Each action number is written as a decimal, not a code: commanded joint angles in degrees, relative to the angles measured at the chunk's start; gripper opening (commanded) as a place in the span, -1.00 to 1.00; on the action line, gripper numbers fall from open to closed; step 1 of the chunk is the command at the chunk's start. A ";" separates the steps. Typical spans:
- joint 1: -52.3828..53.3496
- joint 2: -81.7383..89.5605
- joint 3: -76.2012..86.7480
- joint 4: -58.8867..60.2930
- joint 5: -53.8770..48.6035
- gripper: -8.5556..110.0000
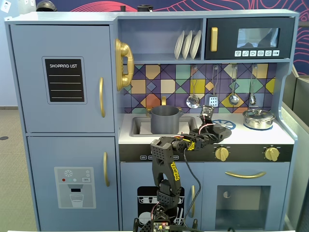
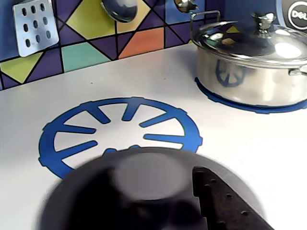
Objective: Pick up the lid from the counter and put it on the gray recipient
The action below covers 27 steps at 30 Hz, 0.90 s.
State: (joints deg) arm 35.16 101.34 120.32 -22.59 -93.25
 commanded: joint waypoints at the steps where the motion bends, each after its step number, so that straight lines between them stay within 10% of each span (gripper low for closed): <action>1: -1.14 0.97 -0.35 -1.41 0.79 -0.86; 27: -14.68 30.06 -15.12 31.29 9.05 -0.86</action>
State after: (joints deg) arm 25.58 126.83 111.62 6.06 -85.34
